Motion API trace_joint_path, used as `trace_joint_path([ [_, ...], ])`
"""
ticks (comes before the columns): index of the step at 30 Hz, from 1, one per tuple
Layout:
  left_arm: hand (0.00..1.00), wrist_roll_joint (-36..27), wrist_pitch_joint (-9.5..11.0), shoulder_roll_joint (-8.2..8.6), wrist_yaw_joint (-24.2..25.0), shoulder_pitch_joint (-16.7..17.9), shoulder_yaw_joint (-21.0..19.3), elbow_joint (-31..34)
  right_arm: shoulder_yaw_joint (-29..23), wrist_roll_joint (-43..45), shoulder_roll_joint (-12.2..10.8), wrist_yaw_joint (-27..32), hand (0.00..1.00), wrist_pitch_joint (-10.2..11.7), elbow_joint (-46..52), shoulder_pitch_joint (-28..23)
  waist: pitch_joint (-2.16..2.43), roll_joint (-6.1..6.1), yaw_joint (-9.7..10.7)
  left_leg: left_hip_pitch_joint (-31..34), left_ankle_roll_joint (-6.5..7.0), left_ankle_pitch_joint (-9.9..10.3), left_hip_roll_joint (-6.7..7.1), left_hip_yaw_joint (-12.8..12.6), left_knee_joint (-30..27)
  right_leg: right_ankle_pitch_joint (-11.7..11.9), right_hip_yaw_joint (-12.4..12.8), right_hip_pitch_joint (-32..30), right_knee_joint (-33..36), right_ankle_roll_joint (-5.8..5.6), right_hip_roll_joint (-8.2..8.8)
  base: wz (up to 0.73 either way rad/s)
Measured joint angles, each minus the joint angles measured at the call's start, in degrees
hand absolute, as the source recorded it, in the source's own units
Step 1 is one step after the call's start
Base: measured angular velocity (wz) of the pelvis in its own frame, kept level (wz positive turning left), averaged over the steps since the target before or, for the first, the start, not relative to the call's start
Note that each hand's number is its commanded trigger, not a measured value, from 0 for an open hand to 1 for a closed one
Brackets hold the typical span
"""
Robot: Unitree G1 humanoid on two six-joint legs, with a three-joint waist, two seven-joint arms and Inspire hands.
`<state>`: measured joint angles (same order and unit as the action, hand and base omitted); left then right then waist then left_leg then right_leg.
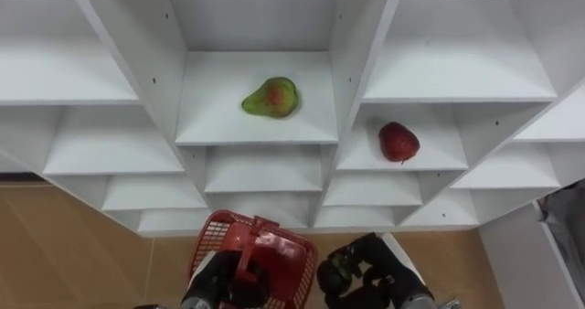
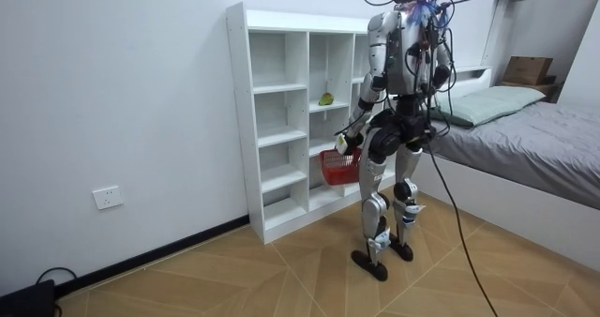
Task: Collect fruits from the closet
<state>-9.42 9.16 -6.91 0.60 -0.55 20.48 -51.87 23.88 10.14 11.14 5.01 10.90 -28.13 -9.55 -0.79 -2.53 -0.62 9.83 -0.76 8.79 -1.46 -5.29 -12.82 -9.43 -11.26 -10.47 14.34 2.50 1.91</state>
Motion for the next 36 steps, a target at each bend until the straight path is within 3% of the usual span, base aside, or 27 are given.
trace_joint_path([
  [10, 1.0, 0.0, 0.0, -0.04, 1.0, -1.1, -0.1, 0.0, 0.2, 1.4, -0.1, 2.1, 1.0, -0.1, -3.4, 3.0, -0.04, 0.47, -0.8, 1.7, 0.11, -0.1, 0.06, 0.5, -0.6, 0.0, -1.5, -0.7, -0.1, 0.0, 0.22, 0.07],
  [18, 1.0, -0.1, -0.1, 1.66, 2.6, -1.2, 0.0, 0.1, 0.2, 1.3, -0.4, 3.7, 1.0, -0.2, -6.8, 7.3, 0.19, 1.43, -1.5, 3.2, 0.12, -0.1, 0.02, 1.2, -0.9, 0.1, -1.9, -1.8, -0.2, 0.14, 0.15, 0.03],
  [26, 1.0, 0.1, 0.0, 1.81, 4.2, -1.2, 0.5, -1.0, 0.2, 1.4, -1.5, 4.2, 1.0, -0.2, -9.3, 9.3, 0.15, 1.38, -1.4, 3.0, 0.12, -0.1, 0.04, 1.3, -0.8, 0.1, -2.1, -1.6, -0.2, 0.14, 0.19, 0.0],
  [36, 1.0, 0.1, 0.0, 1.54, 5.1, -1.1, 2.9, -1.6, 2.2, 1.4, -2.5, 4.2, 1.0, 0.3, -9.4, 9.6, -0.4, 1.29, -1.4, 3.5, 0.19, -0.1, 0.07, 1.6, -0.9, 0.1, -2.9, -1.5, -0.6, 0.11, 0.27, 0.04],
])
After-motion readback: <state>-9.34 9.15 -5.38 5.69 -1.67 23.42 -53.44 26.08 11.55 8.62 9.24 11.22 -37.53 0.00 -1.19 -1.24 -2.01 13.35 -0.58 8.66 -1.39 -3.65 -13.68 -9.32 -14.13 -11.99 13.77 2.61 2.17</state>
